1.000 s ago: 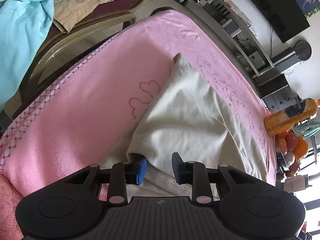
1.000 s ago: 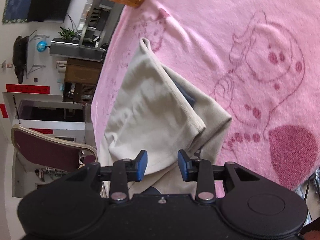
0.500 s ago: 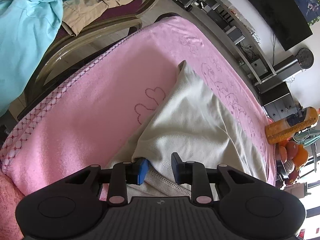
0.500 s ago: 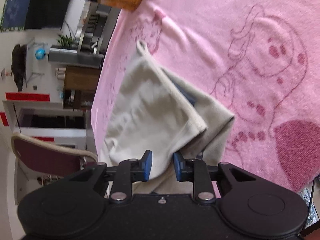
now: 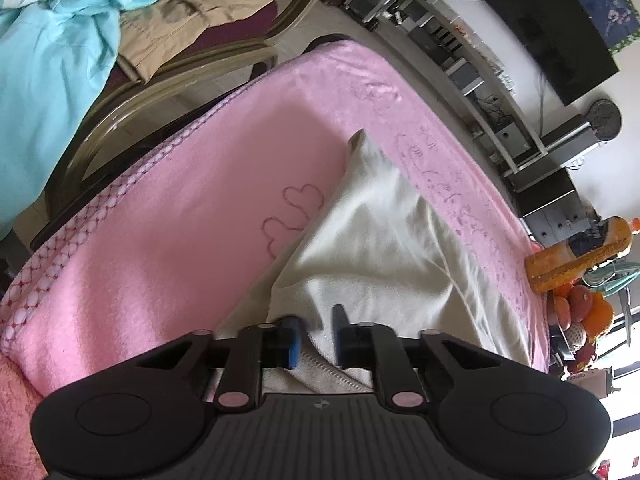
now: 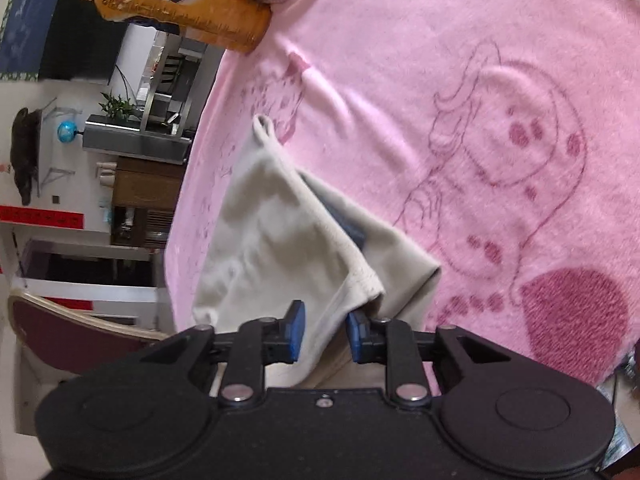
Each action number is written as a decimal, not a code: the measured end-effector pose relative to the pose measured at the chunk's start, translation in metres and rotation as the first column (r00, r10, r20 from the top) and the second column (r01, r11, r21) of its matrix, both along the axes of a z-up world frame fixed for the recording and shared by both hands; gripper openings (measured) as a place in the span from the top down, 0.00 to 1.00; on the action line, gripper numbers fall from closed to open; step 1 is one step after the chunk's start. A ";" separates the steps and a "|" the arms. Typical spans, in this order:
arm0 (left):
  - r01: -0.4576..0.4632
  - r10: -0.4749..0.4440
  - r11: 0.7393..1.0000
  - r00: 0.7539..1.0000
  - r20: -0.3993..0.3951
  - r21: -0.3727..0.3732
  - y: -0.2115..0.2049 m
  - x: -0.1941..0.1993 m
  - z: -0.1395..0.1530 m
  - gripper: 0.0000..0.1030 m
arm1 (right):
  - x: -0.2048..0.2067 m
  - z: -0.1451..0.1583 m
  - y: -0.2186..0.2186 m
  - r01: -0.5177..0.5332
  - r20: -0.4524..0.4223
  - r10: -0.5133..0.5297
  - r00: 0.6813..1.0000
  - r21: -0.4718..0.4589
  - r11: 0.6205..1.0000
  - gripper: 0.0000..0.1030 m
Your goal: Fold clothes
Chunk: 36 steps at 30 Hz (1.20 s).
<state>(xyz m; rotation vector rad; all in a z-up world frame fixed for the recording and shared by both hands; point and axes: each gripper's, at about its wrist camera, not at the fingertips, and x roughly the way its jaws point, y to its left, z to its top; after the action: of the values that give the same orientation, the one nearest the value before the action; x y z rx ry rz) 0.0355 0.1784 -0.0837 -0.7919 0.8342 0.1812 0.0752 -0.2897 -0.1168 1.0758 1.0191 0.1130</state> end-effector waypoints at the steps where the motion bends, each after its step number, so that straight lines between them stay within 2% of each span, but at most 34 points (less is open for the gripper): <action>1: -0.002 0.002 1.000 1.000 0.015 0.007 -0.001 -0.001 0.002 1.00 | 0.001 0.003 0.002 -0.006 0.013 0.007 1.000 -0.031 0.999 0.97; 2: -0.011 0.011 1.000 0.999 0.034 0.018 0.000 -0.004 0.005 1.00 | 0.002 0.005 0.003 -0.012 0.027 0.013 1.000 -0.055 0.998 0.98; 4: -0.032 0.029 0.999 0.996 0.081 0.028 0.002 -0.010 0.014 1.00 | 0.002 0.010 0.002 -0.010 0.065 0.013 0.998 -0.037 0.999 0.98; 9: -0.046 0.050 0.999 0.987 0.154 -0.028 0.010 -0.032 0.027 1.00 | -0.004 0.014 -0.016 0.031 0.090 -0.033 0.995 0.021 0.999 0.98; 11: -0.044 0.047 0.999 0.989 0.140 -0.024 0.009 -0.037 0.026 1.00 | -0.004 0.014 -0.017 0.035 0.080 -0.036 0.996 0.007 0.999 0.98; 14: -0.004 0.002 0.999 1.000 0.026 0.054 -0.002 -0.030 0.015 1.00 | 0.000 0.014 -0.014 0.021 0.055 -0.018 0.998 -0.057 0.998 0.98; 16: 0.050 -0.041 0.992 0.996 -0.078 0.117 -0.010 -0.021 0.005 1.00 | 0.000 0.015 -0.010 -0.015 0.036 0.021 0.999 -0.145 0.989 0.98; 18: 0.082 -0.061 0.983 0.990 -0.126 0.165 -0.016 -0.018 0.002 0.98 | 0.004 0.016 0.000 -0.066 0.010 0.071 0.997 -0.255 0.965 0.98; 21: 0.104 -0.080 0.973 0.989 -0.123 0.204 -0.019 -0.020 0.010 0.90 | 0.008 0.019 0.009 -0.141 -0.004 0.148 0.989 -0.328 0.934 0.96; 22: 0.098 -0.081 0.974 0.993 -0.091 0.205 -0.017 -0.024 0.015 0.84 | 0.008 0.021 0.011 -0.166 -0.010 0.173 0.985 -0.338 0.926 0.90; 23: 0.090 -0.081 0.977 0.995 -0.049 0.195 -0.014 -0.028 0.020 0.82 | 0.007 0.023 0.011 -0.201 -0.019 0.207 0.978 -0.338 0.920 0.85; 24: 0.076 -0.076 0.981 0.997 -0.005 0.180 -0.010 -0.031 0.025 0.81 | 0.006 0.025 0.012 -0.239 -0.024 0.244 0.969 -0.325 0.915 0.74; 26: 0.046 -0.058 0.984 0.996 0.069 0.170 -0.001 -0.035 0.035 0.77 | 0.000 0.030 0.014 -0.300 0.001 0.313 0.950 -0.273 0.914 0.72; 29: 0.012 -0.024 0.978 0.998 0.053 0.209 0.005 -0.030 0.037 0.78 | -0.003 0.036 0.009 -0.326 0.118 0.339 0.933 -0.117 0.938 0.72; 32: 0.015 -0.016 0.987 1.000 0.000 0.163 0.008 -0.021 0.026 0.78 | -0.002 0.036 0.000 -0.273 0.172 0.279 0.945 -0.054 0.960 0.71; 33: 0.018 -0.016 0.989 1.000 -0.014 0.148 0.010 -0.019 0.023 0.78 | -0.001 0.036 -0.003 -0.253 0.184 0.257 0.949 -0.041 0.966 0.71; 36: 0.025 -0.018 0.993 0.998 -0.062 0.116 0.011 -0.014 0.012 0.78 | -0.001 0.034 -0.011 -0.163 0.160 0.178 0.971 -0.102 0.981 0.71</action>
<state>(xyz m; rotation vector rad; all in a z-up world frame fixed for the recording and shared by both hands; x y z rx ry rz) 0.0211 0.1897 -0.0715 -0.6704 0.8808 0.2339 0.0741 -0.3009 -0.0827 0.8813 0.9531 0.2921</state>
